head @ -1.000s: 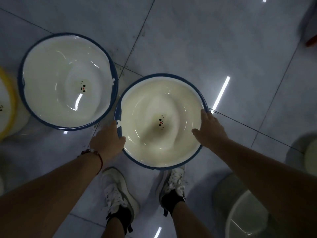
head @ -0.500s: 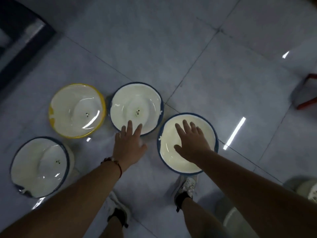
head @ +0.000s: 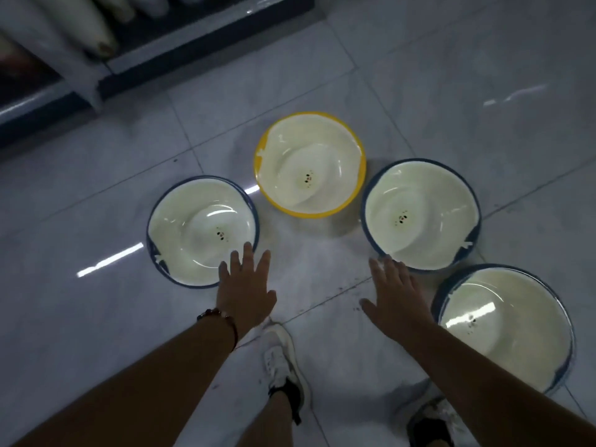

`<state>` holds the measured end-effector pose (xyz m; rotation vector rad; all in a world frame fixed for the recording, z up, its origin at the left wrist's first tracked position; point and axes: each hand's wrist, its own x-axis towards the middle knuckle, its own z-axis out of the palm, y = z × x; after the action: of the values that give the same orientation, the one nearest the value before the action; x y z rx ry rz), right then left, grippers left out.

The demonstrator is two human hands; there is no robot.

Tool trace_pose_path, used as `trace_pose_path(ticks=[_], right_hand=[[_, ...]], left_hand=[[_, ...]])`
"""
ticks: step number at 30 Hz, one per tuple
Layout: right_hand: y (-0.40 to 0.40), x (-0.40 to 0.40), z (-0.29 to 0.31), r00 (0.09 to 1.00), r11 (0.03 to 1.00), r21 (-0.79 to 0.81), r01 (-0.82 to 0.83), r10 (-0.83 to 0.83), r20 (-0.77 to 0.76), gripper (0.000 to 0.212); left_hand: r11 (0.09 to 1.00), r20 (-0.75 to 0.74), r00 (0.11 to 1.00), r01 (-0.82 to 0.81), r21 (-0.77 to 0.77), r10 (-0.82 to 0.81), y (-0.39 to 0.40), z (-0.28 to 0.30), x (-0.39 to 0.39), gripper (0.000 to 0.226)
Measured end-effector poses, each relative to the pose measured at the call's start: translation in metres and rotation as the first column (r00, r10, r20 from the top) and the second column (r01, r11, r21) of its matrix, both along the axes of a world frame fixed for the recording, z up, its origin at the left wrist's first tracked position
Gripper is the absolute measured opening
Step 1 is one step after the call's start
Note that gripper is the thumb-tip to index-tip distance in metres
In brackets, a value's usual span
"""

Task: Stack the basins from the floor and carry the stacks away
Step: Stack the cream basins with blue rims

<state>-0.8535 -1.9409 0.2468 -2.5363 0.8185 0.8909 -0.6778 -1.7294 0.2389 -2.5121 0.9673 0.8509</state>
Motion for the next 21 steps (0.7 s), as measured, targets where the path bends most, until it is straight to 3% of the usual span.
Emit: trace_pose_path(ticks=[10, 21], right_hand=[[0.099, 0.132, -0.019, 0.962, 0.964, 0.013, -0.266, 0.265, 0.058, 0.084], [0.125, 0.215, -0.078, 0.873, 0.87, 0.076, -0.487, 0.488, 0.009, 0.084]], left_hand=[[1.0, 0.035, 0.999, 0.007, -0.025, -0.006, 0.099, -0.027, 0.09, 0.081], [0.987, -0.049, 0.986, -0.159, 0.01, 0.159, 0.15, -0.073, 0.134, 0.079]])
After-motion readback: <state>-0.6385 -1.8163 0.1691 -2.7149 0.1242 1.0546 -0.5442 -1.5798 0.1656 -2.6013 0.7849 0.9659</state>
